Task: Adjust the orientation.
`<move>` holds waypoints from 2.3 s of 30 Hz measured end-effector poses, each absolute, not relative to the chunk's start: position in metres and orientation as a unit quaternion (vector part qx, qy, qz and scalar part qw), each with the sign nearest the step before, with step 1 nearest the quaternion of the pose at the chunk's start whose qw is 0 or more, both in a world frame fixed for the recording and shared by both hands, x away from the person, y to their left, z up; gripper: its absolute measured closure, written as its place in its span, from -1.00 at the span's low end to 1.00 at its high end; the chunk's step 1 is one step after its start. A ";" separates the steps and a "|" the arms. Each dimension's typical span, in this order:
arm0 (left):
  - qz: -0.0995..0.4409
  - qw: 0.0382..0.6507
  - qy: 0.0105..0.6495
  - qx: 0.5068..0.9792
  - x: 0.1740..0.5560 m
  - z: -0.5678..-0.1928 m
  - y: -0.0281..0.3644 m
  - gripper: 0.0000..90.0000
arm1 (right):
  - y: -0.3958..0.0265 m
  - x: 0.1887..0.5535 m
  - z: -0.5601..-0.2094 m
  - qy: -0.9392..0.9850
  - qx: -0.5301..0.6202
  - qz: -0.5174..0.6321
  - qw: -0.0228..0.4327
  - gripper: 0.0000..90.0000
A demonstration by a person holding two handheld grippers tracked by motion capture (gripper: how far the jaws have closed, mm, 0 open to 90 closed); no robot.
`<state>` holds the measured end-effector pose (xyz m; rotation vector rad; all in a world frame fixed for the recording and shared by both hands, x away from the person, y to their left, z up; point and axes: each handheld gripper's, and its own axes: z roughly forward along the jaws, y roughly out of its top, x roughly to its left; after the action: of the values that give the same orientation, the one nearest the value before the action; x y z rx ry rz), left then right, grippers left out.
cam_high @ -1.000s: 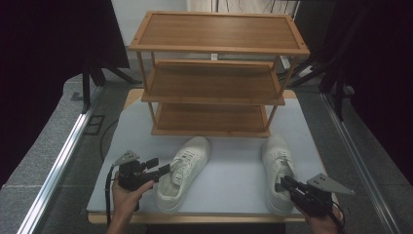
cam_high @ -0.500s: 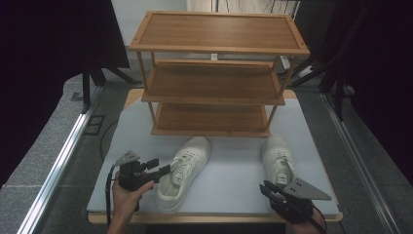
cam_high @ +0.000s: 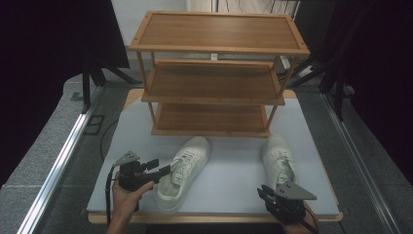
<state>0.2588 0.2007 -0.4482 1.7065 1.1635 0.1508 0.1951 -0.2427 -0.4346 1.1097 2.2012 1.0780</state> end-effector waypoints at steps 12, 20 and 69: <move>0.060 0.511 0.483 0.709 0.259 -0.449 0.202 -0.19 | -0.272 0.193 -0.434 0.788 0.415 0.407 0.203 0.90; 0.057 0.512 0.483 0.708 0.259 -0.449 0.202 -0.20 | -0.298 0.198 -0.433 0.769 0.440 0.414 0.208 0.91; 0.061 0.514 0.481 0.708 0.259 -0.447 0.202 -0.18 | -0.292 0.208 -0.410 0.756 0.405 0.478 0.188 0.48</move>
<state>0.2587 0.2020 -0.4468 1.7016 1.1573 0.1456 0.2082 -0.2923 -0.4105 1.1387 2.1288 1.3465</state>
